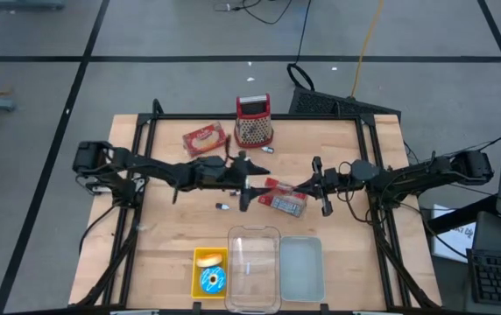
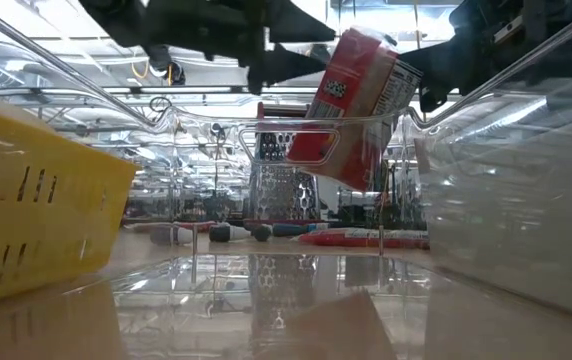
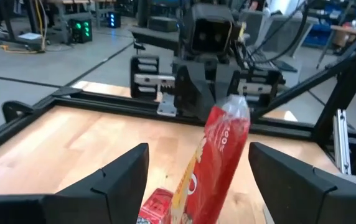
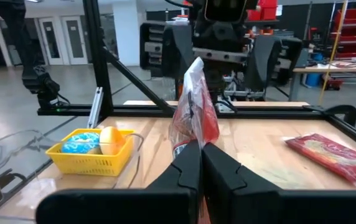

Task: Pick & Place Food Item
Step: Put the middle popcorn bag into the transparent bin

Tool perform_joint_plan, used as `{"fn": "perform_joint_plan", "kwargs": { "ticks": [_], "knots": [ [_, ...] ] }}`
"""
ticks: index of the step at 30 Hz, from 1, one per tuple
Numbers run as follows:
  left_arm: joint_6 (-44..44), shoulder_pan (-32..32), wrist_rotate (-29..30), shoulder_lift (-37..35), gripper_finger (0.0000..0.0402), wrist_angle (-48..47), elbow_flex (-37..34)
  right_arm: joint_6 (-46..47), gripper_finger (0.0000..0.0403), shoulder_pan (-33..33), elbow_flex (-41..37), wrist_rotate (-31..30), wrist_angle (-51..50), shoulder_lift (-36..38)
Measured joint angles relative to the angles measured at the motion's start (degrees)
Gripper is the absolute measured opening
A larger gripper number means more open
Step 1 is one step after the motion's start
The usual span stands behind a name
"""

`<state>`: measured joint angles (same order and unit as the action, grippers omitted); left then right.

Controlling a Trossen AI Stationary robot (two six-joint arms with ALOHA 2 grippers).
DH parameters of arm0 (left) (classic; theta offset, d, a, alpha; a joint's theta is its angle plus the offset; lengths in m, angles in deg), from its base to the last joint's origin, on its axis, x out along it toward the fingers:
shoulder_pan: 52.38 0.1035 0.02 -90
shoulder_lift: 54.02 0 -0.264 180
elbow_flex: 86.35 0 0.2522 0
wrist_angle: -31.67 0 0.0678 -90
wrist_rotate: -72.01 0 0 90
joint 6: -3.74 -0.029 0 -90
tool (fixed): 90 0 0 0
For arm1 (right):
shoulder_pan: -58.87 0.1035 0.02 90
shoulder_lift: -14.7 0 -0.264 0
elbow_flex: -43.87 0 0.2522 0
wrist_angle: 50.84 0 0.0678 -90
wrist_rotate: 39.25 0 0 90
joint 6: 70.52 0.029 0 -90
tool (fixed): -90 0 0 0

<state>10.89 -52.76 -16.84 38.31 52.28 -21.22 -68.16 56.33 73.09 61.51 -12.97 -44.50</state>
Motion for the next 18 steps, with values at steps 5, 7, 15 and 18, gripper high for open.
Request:
{"fn": "perform_joint_plan", "kwargs": {
  "ticks": [5,7,15,18],
  "knots": [
    [-2.3,-0.9,-0.2,3.5,0.0274,0.0,2.9,0.0,0.0000,0.0,0.0,0.0,0.0,0.0],
    [-3.7,-1.3,-0.7,4.2,0.0275,0.1,3.7,0.0,0.0000,0.0,0.0,0.0,0.0,0.0],
    [-5.1,-2.1,-1.6,4.2,0.0256,0.0,5.4,-0.1,0.0000,-0.1,0.0,-0.1,0.0,0.0],
    [-5.1,-2.2,-1.5,4.9,0.0244,0.4,6.4,-0.2,0.0000,-0.1,0.0,-0.1,0.0,0.0]
  ]
}}
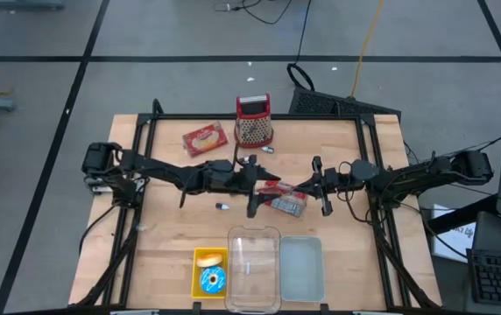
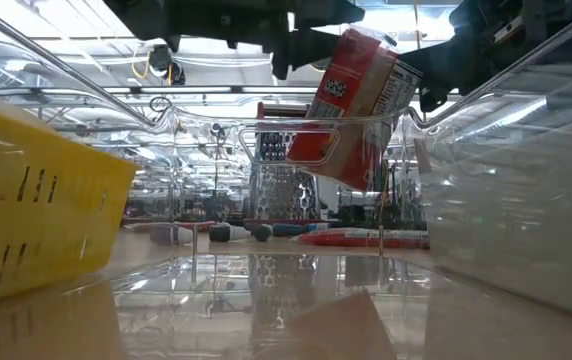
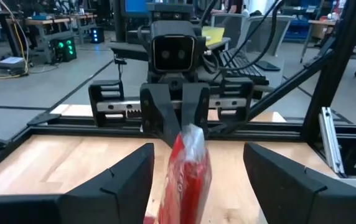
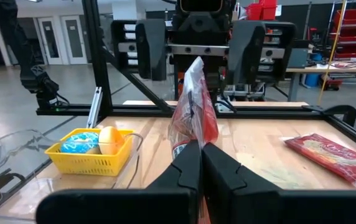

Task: Pick & Place Food Item
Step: Put the middle popcorn bag into the transparent bin

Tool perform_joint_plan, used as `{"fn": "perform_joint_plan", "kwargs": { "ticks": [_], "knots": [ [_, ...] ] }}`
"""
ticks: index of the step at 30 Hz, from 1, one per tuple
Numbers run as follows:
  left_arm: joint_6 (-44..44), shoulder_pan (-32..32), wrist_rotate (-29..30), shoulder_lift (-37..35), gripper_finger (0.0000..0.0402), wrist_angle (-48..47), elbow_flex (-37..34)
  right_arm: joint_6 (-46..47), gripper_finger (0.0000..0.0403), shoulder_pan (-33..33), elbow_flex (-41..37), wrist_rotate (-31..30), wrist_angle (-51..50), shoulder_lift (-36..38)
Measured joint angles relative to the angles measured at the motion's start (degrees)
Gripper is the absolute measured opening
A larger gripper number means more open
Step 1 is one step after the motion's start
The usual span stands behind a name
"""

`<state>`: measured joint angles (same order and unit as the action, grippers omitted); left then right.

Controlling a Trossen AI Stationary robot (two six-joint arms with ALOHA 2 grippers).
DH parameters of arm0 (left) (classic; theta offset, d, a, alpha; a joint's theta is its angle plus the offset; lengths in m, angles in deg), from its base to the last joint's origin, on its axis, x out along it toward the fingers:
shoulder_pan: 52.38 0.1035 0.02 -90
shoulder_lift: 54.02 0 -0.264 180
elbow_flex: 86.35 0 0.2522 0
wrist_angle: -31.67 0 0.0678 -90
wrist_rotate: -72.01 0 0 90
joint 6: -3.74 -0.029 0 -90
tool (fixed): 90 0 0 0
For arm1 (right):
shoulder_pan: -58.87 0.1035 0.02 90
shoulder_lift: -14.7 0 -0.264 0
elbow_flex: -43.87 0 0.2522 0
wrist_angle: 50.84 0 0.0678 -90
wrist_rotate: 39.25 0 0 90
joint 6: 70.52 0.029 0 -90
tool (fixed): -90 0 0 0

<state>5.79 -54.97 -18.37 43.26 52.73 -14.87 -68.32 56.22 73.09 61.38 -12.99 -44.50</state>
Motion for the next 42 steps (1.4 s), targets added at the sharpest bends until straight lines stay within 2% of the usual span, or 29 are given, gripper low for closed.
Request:
{"fn": "perform_joint_plan", "kwargs": {
  "ticks": [8,14,23,28,32,37,42],
  "knots": [
    [0.2,0.0,0.4,0.3,0.0210,-0.9,0.0,0.1,0.0000,0.0,0.0,0.0,0.1,0.0],
    [1.7,0.8,0.4,0.3,0.0170,-0.9,0.0,0.0,0.0000,0.0,0.0,0.0,0.1,0.0],
    [3.1,2.1,0.4,0.3,0.0072,-0.8,0.0,0.0,0.0000,0.0,0.0,-0.1,0.0,0.0],
    [0.4,2.0,-0.3,0.3,0.0009,-0.8,0.0,-0.1,0.0000,0.0,0.0,-0.1,0.0,0.0],
    [-3.2,1.0,-2.6,0.3,0.0005,-0.1,-0.1,-0.1,0.0000,0.0,0.0,0.0,0.1,0.0],
    [-8.0,-1.3,-2.4,-2.0,0.0003,-1.6,-0.2,0.2,0.0003,0.0,0.0,0.2,0.7,0.1],
    [-9.5,-3.5,0.6,-8.5,0.0002,-7.0,-0.2,2.0,0.0039,0.0,0.0,0.1,0.5,1.3]
  ]
}}
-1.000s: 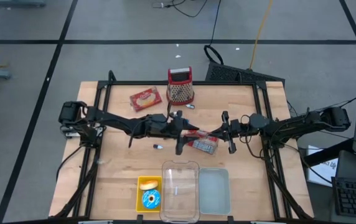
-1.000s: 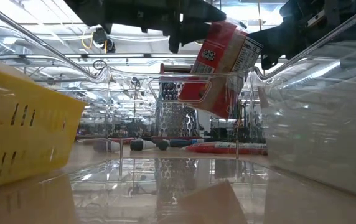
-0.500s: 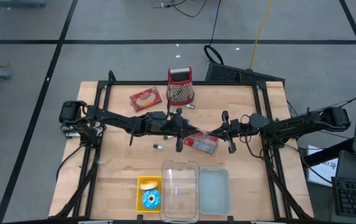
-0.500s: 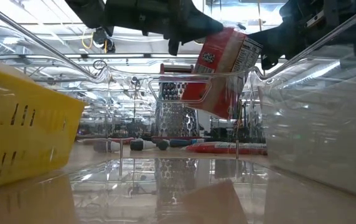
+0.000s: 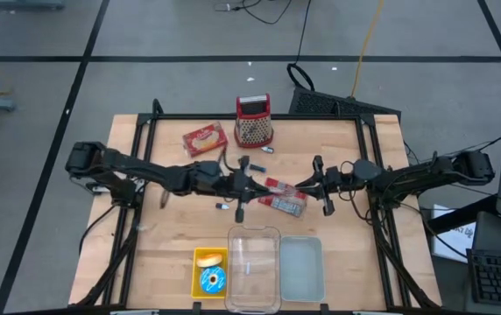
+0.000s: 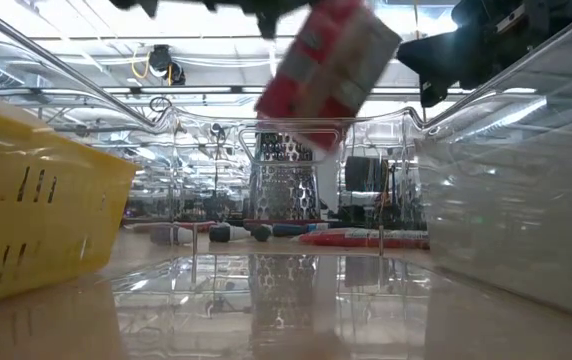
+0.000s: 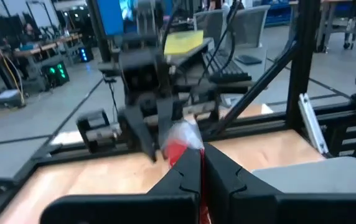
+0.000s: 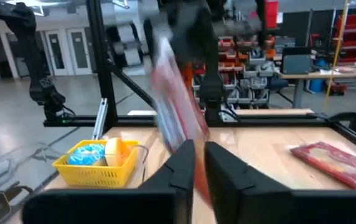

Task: Pick & Place Food Item
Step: Put the middle popcorn bag into the transparent bin

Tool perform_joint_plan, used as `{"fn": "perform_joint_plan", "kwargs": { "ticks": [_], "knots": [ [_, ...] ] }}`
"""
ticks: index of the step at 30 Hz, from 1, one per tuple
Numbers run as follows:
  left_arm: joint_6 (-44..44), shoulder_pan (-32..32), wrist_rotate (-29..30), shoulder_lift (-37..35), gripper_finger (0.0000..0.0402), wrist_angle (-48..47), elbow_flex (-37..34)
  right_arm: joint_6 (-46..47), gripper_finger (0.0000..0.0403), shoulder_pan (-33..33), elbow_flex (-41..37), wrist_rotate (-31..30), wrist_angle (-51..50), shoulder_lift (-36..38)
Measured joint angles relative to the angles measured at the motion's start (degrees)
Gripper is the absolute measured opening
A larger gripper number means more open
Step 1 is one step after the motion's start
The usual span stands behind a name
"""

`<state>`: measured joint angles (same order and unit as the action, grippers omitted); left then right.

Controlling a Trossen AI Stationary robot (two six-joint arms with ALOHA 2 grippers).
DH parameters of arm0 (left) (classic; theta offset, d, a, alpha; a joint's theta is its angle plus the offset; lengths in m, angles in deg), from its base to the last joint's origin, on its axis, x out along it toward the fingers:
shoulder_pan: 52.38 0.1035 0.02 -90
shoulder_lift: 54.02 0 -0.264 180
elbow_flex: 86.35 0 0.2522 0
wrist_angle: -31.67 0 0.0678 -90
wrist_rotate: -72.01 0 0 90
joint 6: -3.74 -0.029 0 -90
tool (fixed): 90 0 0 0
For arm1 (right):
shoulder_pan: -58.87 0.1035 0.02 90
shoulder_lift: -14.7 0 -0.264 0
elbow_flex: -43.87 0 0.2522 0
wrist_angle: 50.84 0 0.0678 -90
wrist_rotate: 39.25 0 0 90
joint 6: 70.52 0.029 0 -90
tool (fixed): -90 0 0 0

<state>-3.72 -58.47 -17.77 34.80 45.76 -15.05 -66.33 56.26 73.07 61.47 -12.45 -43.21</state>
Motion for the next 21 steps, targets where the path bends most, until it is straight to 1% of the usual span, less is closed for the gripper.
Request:
{"fn": "perform_joint_plan", "kwargs": {
  "ticks": [3,6,9,11,15,19,21],
  "knots": [
    [0.0,-1.5,2.3,-3.6,0.0001,-3.1,0.1,1.9,0.0087,0.7,-0.1,0.0,-0.5,1.1],
    [-0.5,-3.8,2.9,-5.2,0.0001,-4.1,0.1,5.0,0.0144,1.2,-0.1,0.0,-0.2,2.0],
    [-1.3,-7.6,3.4,-5.9,0.0001,-2.7,0.1,6.1,0.0193,1.2,-0.1,0.0,-0.3,2.9],
    [-1.3,-10.8,5.3,-5.9,0.0001,-1.9,0.1,6.5,0.0216,1.2,-0.1,0.0,-0.1,3.6],
    [-1.7,-18.1,10.8,-4.4,0.0001,0.4,0.1,9.1,0.0238,1.2,-0.1,0.0,0.2,5.1],
    [-4.4,-25.9,17.1,-1.7,0.0000,5.5,0.0,10.8,0.0242,1.2,0.0,0.0,1.2,6.2],
    [-6.0,-29.0,18.8,0.3,0.0000,9.3,0.0,11.6,0.0240,1.2,0.0,0.1,1.7,6.3]
  ]
}}
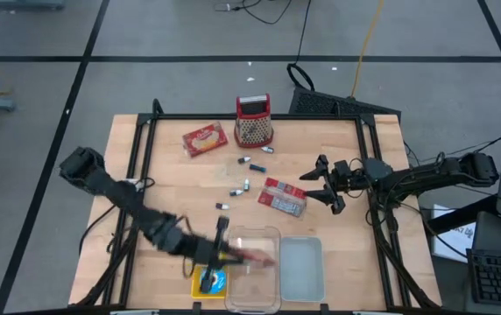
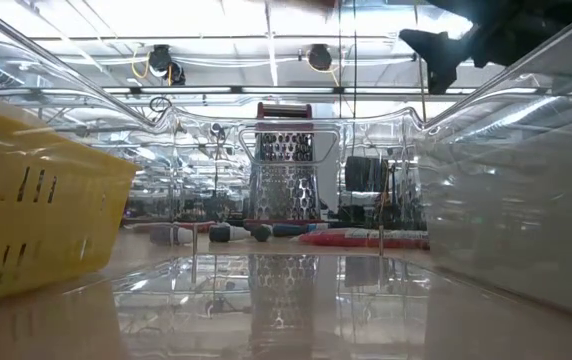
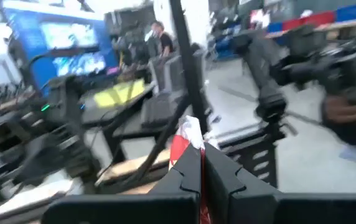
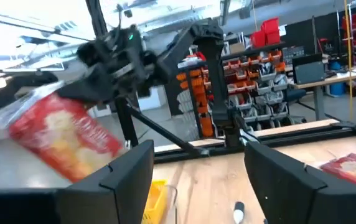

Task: Pick & Place Food Item
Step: Put the middle popcorn bag into the transparent bin

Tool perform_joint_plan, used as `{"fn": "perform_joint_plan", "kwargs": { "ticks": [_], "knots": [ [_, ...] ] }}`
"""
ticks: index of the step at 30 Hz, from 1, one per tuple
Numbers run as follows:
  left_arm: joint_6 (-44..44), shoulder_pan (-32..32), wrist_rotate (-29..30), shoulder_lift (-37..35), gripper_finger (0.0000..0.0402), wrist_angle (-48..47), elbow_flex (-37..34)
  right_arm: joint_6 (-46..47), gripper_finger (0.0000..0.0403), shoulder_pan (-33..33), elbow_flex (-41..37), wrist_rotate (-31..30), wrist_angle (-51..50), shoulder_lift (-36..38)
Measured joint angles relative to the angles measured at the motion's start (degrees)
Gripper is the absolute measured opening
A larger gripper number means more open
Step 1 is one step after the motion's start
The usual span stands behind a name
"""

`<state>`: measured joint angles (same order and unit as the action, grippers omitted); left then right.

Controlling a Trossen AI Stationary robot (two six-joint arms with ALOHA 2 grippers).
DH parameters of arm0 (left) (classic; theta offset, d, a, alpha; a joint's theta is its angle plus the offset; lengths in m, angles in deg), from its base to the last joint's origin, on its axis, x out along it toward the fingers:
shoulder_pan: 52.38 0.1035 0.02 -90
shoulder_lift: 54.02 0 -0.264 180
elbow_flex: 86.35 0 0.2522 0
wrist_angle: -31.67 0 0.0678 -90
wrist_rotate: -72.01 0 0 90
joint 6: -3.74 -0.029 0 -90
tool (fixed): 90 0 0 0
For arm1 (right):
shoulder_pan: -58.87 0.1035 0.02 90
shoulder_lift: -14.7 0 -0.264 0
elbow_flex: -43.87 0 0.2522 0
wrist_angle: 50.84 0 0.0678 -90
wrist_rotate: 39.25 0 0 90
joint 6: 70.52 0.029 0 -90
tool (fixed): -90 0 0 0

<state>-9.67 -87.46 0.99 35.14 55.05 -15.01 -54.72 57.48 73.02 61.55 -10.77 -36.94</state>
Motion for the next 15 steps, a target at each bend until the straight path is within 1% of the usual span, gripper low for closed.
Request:
{"fn": "perform_joint_plan", "kwargs": {
  "ticks": [4,9,12,15],
  "knots": [
    [-2.0,-2.9,0.5,5.6,0.0000,8.9,0.0,0.0,0.0233,0.0,0.0,0.1,1.5,0.1],
    [-1.3,-2.8,1.7,12.5,0.0000,18.2,0.0,-1.4,0.0225,0.0,0.0,0.0,5.2,0.1],
    [-3.1,-2.8,4.5,14.9,0.0000,20.4,-0.1,-3.0,0.0224,0.0,0.0,0.0,6.4,0.1],
    [-3.8,-3.4,7.8,14.9,0.0000,21.0,-1.2,-4.6,0.0224,0.0,0.0,0.0,6.8,0.1]
  ]
}}
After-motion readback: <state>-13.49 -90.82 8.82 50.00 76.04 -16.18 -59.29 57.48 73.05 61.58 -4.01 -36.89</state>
